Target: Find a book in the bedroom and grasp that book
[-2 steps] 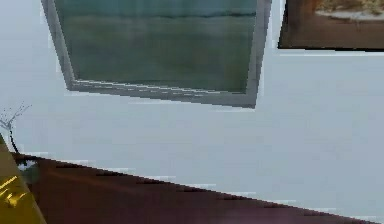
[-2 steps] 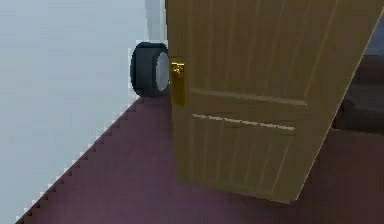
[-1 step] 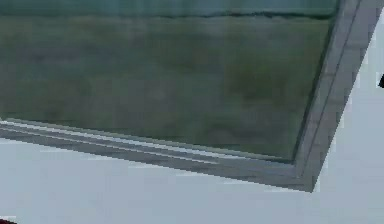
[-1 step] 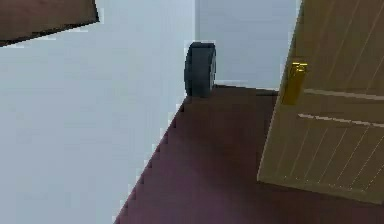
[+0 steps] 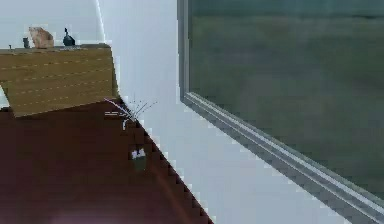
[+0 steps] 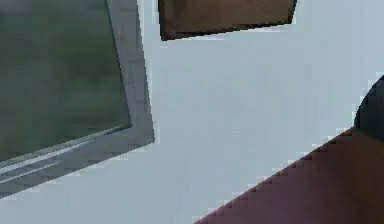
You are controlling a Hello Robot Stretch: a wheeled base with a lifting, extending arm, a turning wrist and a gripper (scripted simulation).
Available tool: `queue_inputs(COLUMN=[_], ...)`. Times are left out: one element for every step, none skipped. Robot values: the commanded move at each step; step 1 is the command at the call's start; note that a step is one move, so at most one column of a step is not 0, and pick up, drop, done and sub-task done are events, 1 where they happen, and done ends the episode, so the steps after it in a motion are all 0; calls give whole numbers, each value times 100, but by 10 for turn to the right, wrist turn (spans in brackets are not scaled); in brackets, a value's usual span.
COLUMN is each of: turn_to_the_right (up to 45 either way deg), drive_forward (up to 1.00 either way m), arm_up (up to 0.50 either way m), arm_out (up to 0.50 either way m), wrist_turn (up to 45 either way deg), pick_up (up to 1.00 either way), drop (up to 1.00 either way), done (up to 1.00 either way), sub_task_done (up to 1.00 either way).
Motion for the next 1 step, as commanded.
queue_inputs(turn_to_the_right=[-300], drive_forward=[0], arm_up=[0], arm_out=[0], wrist_turn=[0], pick_up=[0], drop=[0], done=[0], sub_task_done=[0])
